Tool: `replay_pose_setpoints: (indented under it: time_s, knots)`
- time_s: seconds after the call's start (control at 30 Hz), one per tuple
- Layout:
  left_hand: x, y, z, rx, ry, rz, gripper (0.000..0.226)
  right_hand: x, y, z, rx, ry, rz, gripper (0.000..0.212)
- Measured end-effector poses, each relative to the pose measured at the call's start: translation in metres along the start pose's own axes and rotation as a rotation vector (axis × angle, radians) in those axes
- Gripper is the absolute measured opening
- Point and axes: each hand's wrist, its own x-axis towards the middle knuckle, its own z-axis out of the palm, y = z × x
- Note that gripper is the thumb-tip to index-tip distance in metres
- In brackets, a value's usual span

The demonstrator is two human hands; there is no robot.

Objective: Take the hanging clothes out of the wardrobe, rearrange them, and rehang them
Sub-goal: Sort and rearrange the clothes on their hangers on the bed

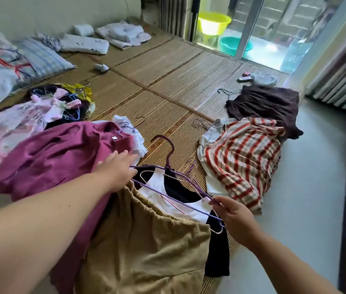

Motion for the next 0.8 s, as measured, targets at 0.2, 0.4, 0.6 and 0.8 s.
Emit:
replay_pose_setpoints:
  time_s: [0.2,0.4,0.6,0.8]
  knots:
    - [-0.042,0.002,-0.029,0.005,-0.054,0.120,0.021,-0.026,-0.025,-0.033,0.031,0.015,-0.034,0.032]
    - [-0.074,0.022,-0.045,-0.320,0.041,0.263,0.029,-0.053,-0.041,-0.056,-0.289,0.268,-0.058,0.053]
    - [-0.104,0.049,-0.100,-0.436,0.076,0.348,0.021,-0.084,-0.064,-0.040,-0.510,0.313,-0.356,0.033]
    - [-0.151,0.085,-0.193,-0.488,0.178,0.451,0.025,-0.078,-0.111,0.000,-0.491,-0.163,-0.271,0.039]
